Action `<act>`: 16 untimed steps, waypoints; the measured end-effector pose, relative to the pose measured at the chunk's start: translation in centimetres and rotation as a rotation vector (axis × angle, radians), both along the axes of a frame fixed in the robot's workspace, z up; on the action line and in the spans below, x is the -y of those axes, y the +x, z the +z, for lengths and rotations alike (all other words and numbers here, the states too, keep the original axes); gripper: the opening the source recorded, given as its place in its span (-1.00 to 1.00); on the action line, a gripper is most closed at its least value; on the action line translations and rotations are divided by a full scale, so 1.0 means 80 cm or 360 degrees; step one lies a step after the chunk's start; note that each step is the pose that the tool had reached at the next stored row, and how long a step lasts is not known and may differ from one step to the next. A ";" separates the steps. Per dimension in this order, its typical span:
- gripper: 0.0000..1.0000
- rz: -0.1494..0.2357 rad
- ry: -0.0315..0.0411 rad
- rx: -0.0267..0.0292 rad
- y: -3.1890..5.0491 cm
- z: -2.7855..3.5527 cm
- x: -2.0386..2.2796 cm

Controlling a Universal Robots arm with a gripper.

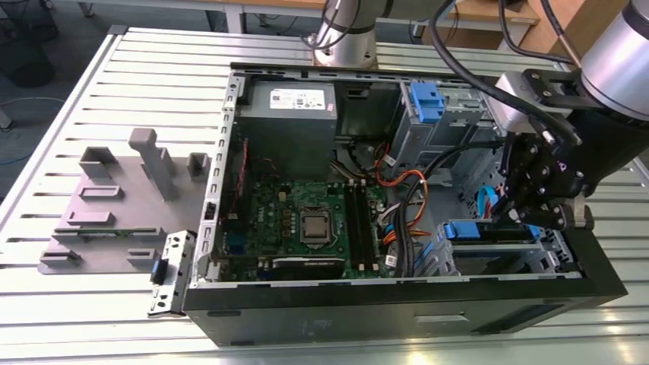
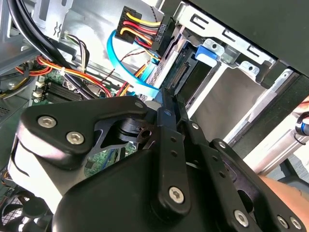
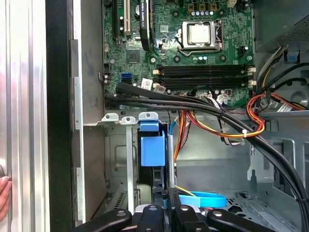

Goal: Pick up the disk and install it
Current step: 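Insert the first disk wire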

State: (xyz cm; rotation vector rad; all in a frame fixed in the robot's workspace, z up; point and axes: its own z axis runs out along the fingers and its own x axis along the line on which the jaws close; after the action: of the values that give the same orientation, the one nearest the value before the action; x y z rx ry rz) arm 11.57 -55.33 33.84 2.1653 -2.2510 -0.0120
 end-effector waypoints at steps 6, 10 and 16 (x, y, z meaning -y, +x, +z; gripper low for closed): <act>-0.68 0.0000 0.0000 0.00000 0.000 -0.0004 0.0009; -0.68 0.0000 0.0000 0.00000 0.000 -0.0005 0.0022; -0.68 0.0000 0.0000 0.00000 0.000 -0.0017 0.0031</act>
State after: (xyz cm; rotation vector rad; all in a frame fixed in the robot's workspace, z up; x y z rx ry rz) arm 11.56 -55.58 33.70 2.1652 -2.2510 -0.0119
